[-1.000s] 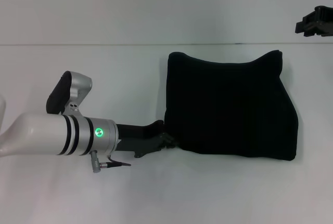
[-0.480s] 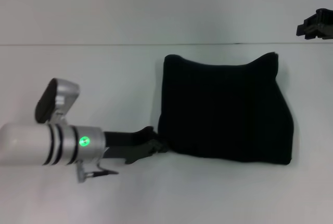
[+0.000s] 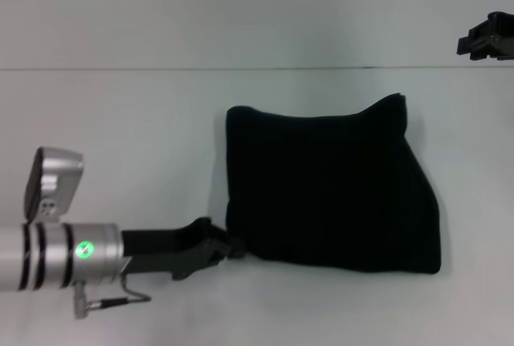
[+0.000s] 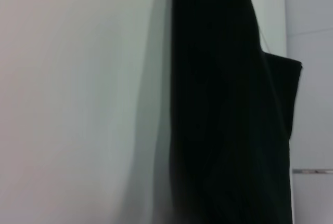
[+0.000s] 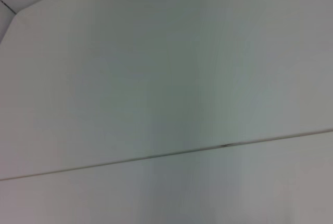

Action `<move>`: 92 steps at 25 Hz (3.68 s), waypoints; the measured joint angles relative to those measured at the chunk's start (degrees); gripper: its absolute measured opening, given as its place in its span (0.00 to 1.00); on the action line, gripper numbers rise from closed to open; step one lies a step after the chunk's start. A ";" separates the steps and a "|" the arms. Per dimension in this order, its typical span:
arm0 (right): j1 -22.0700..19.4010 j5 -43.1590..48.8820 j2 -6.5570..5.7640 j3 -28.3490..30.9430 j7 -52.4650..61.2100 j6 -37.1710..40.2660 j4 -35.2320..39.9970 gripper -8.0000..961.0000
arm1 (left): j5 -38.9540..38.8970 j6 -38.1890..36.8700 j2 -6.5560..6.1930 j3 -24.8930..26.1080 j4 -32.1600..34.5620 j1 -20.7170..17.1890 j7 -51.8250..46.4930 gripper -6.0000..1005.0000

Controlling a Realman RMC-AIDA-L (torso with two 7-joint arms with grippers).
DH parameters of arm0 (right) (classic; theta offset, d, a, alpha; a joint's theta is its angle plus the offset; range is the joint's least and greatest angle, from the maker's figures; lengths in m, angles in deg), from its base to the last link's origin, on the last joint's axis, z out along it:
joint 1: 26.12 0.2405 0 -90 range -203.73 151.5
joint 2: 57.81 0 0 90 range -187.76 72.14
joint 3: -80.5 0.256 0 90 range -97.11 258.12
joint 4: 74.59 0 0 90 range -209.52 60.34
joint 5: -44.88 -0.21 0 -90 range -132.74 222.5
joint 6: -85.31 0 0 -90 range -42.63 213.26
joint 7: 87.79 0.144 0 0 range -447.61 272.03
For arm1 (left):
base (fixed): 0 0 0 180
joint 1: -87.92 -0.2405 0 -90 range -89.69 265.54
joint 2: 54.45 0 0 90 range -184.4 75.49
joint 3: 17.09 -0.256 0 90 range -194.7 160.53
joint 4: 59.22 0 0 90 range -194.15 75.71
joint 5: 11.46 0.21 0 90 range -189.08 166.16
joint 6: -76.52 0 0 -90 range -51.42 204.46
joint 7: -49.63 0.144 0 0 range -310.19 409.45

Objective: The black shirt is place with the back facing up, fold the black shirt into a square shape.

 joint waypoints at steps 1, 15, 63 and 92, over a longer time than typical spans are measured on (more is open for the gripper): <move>0.04 0.00 0.01 0.01 0.04 0.18 0.02 0.26 | 0.35 -1.08 0.00 0.37 0.65 -0.84 0.01 0.05; -0.35 -3.68 0.07 0.27 -2.12 1.17 0.19 0.31 | 10.37 -11.76 -2.41 7.49 4.93 -1.89 0.12 0.07; -23.28 -23.96 14.04 9.95 -78.33 17.79 -6.33 0.92 | 6.95 -8.97 0.49 5.04 13.48 6.91 46.03 0.95; -23.26 -24.15 14.16 9.22 -80.03 17.95 -7.03 0.92 | -0.33 -10.81 -0.21 2.56 13.24 2.19 55.61 0.95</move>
